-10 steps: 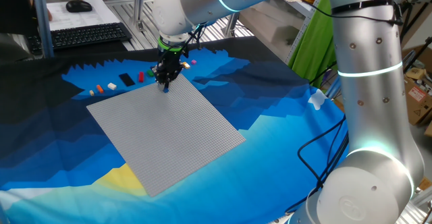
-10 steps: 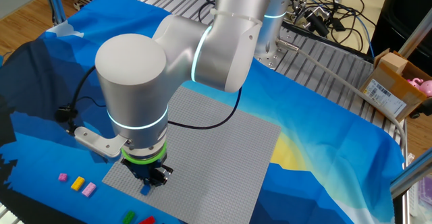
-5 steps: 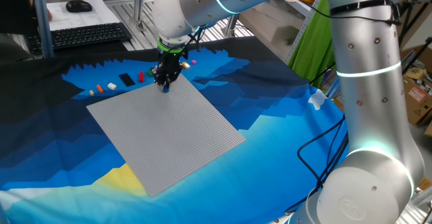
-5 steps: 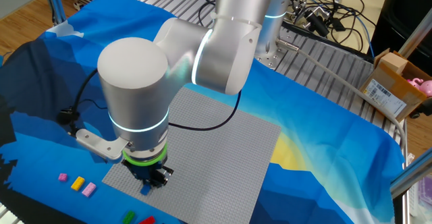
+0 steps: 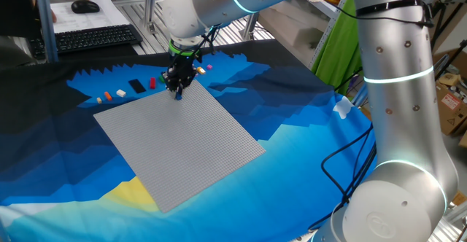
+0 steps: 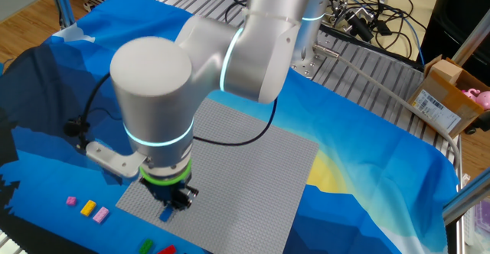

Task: Stack small Lego blocks randomly, one at a time

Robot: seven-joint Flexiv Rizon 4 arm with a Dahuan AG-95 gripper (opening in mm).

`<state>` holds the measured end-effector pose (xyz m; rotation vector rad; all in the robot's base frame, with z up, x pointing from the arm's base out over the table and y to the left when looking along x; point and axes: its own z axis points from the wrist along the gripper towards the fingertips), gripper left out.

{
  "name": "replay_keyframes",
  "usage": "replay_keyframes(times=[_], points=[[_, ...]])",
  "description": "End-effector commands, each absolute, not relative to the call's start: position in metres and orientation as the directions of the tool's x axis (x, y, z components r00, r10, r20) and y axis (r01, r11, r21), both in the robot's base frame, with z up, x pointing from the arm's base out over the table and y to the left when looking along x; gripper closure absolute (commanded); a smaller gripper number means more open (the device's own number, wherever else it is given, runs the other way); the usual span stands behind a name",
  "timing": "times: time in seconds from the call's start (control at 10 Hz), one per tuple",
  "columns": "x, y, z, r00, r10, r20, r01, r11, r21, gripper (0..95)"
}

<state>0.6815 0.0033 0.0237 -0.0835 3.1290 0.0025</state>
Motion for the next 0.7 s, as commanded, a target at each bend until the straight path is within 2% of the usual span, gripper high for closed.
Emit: replay_keyframes(times=[0.1,0.2,0.7], points=[[0.6831,0.0026,0.0259,-0.998,-0.054,-0.012,-0.054,0.999,0.001,76.0],[0.6832,0.0026,0.0264,-0.998,-0.056,-0.015,-0.056,0.998,0.003,95.0],[0.6832,0.0031,0.0244,-0.999,-0.043,-0.017,-0.043,0.999,0.006,95.0]])
